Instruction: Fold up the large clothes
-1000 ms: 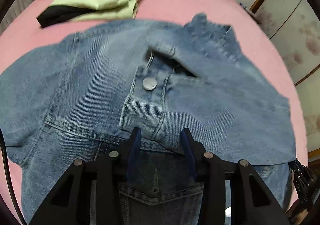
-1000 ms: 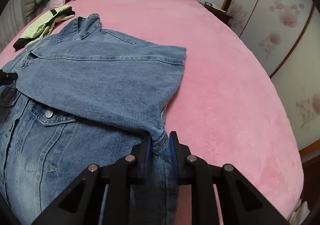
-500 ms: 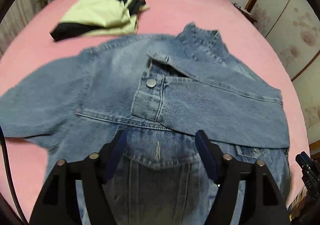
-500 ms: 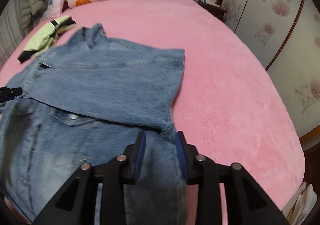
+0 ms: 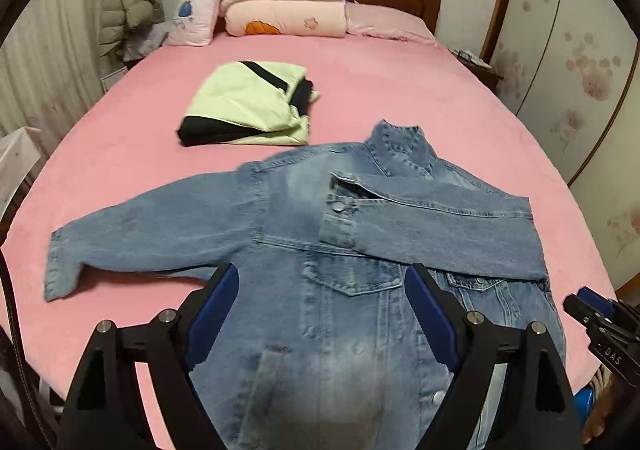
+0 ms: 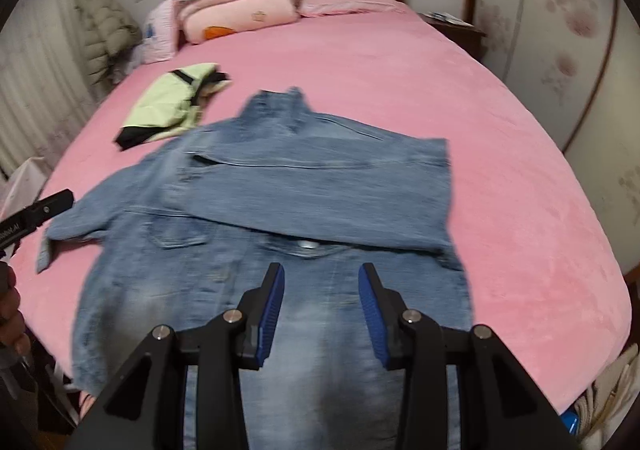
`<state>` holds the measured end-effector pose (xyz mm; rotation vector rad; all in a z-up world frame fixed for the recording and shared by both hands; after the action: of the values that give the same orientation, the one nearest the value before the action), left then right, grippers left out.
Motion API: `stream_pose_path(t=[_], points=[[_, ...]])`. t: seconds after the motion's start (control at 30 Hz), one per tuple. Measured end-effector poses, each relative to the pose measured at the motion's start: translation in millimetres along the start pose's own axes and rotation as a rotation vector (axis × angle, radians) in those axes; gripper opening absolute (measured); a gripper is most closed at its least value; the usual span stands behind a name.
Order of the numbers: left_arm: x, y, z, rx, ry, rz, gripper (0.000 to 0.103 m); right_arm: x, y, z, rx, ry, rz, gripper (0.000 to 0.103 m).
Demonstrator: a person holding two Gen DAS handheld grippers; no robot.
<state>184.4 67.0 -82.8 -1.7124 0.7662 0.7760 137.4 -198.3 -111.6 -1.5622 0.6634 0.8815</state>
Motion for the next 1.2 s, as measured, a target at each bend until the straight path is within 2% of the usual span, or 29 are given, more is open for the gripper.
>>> stream_pose_path(t=[0.17, 0.33, 0.43, 0.5, 0.6, 0.83, 0.93, 1.07, 1.2], points=[[-33.3, -9.0, 59.4, -0.093, -0.001, -0.044, 0.086, -15.7, -30.3, 54.7, -0.087, -0.022, -0.053, 0.039], [-48.3, -22.0, 149.4, -0.233, -0.058, -0.092, 0.087, -20.6, -68.0, 118.8, -0.146, -0.054, -0.118, 0.039], [-46.9, -27.2, 206.6, -0.311, -0.102, -0.089, 0.087, -17.1, -89.2, 154.3, -0.165, -0.084, -0.153, 0.040], [-40.9, -28.4, 243.1, -0.364, -0.125, -0.080, 0.087, -12.0, -100.5, 176.9, -0.183, -0.098, -0.170, 0.045], [-26.4, -23.3, 299.8, -0.469, -0.124, -0.054, 0.087, 1.8, -115.9, 213.2, -0.219, -0.099, -0.190, 0.049], [28.7, 13.3, 397.8, -0.731, -0.061, 0.015, 0.087, 57.2, -135.2, 291.0, -0.291, -0.132, -0.161, 0.049], [54.1, 28.7, 423.6, -0.852, 0.025, 0.027, 0.086, 78.4, -133.6, 316.9, -0.324, -0.148, -0.128, 0.049], [80.4, 43.0, 452.9, -1.021, 0.177, -0.019, 0.086, 97.3, -124.0, 341.1, -0.378, -0.152, -0.092, 0.049], [96.7, 42.7, 470.2, -1.126, 0.255, -0.104, 0.086, 107.9, -114.8, 349.3, -0.417, -0.143, -0.072, 0.049]])
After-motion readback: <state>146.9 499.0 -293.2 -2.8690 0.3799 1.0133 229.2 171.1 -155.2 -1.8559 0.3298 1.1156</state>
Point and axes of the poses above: each gripper's, at about its wrist camera, not at the fingertips, and x roughly the way its jaws point, z to its left, y to its underside, the point moved 4 cm from there along x, roughly the way its jaws point, and after that the axes turned 14 degrees about -x, right-handed, at the moved point
